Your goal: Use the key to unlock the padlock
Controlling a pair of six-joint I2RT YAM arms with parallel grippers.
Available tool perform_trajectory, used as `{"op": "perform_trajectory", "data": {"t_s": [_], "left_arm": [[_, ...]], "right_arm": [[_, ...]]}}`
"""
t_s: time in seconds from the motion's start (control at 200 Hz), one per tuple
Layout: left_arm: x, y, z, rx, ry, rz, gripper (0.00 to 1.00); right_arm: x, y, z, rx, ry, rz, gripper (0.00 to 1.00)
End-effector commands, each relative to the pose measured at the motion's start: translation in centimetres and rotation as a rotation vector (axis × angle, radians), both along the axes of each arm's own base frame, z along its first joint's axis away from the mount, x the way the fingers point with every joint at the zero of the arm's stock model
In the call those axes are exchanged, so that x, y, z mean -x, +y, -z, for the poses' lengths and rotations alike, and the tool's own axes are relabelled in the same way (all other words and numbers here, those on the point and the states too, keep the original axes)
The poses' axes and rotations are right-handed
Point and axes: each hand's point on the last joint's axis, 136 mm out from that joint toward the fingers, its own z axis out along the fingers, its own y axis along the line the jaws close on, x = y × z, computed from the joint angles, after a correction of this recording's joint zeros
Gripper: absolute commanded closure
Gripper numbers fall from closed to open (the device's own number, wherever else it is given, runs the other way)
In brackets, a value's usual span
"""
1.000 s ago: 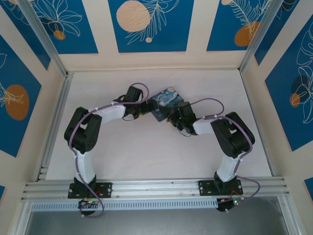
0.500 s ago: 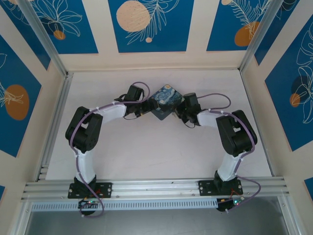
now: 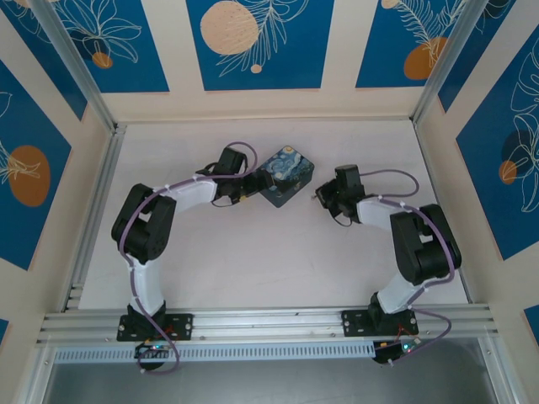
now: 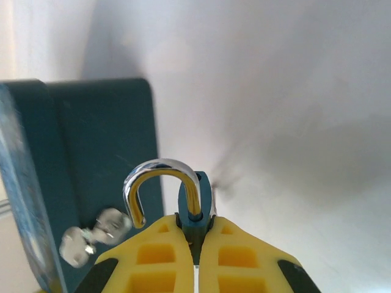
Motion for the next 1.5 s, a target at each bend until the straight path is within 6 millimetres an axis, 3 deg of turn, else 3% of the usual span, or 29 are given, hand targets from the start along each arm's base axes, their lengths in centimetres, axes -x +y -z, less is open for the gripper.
{"op": "perform_trajectory", "data": {"t_s": [0.0,0.12,0.265,0.355,0.37,0.41,0.44,0.555,0.665,0.8,0.925,1.145,1.35,1.405,1.495], "left_arm": [[5.0,2.4,3.2,-0.139,0.17,0.035,0.01],[4.9,2.3,-0.1,-0.111,0.116,0.04,0.0],[5.2,3.1,-4.3,-0.097,0.032,0.03,0.0],[5.6,4.1,-6.9,-0.119,-0.03,0.02,0.0],[5.6,4.4,-7.3,-0.123,-0.04,0.018,0.0],[5.8,5.0,-8.4,-0.139,-0.07,0.013,0.0],[5.9,5.6,-9.2,-0.158,-0.092,0.009,0.0],[5.9,8.7,-12.1,-0.27,-0.206,-0.035,0.0],[5.3,13.5,-14.7,-0.457,-0.361,-0.141,0.0],[4.7,18.8,-17.5,-0.686,-0.652,-0.273,0.0],[5.0,23.0,-16.6,-0.854,-0.74,-0.319,0.0],[4.6,29.6,-9.6,-0.944,-0.644,-0.448,0.0],[2.9,29.8,-5.4,-0.879,-0.765,-0.417,0.0],[2.5,29.5,-4.4,-0.848,-0.774,-0.393,0.0],[1.1,27.5,-3.1,-0.778,-0.763,-0.245,0.0]], "right_arm": [[3.3,-0.1,1.1,-0.022,0.069,-0.003,0.95],[5.7,-0.6,1.5,-0.027,0.091,0.003,0.55],[7.4,-1.7,-0.5,-0.006,0.059,0.011,0.4],[8.0,-2.6,-2.7,0.022,0.02,0.013,0.29],[8.1,-2.7,-3.0,0.029,0.015,0.01,0.22],[8.1,-3.2,-4.3,0.051,-0.013,0.008,0.18],[8.3,-3.6,-5.0,0.075,-0.019,-0.001,0.08],[7.8,-5.5,-8.3,0.216,-0.069,-0.028,0.02],[6.4,-7.5,-11.1,0.396,-0.141,-0.058,0.01],[4.4,-10.8,-12.7,0.663,-0.272,-0.01,0.0],[3.6,-13.2,-12.2,0.896,-0.337,-0.044,0.0],[3.2,-16.1,-7.9,0.942,-0.311,-0.029,0.0],[0.1,-15.1,-6.4,1.001,-0.505,-0.105,0.0],[-1.0,-13.7,-7.1,1.015,-0.592,-0.183,0.0],[-1.6,-11.0,-5.2,0.954,-0.725,-0.324,0.02]]}}
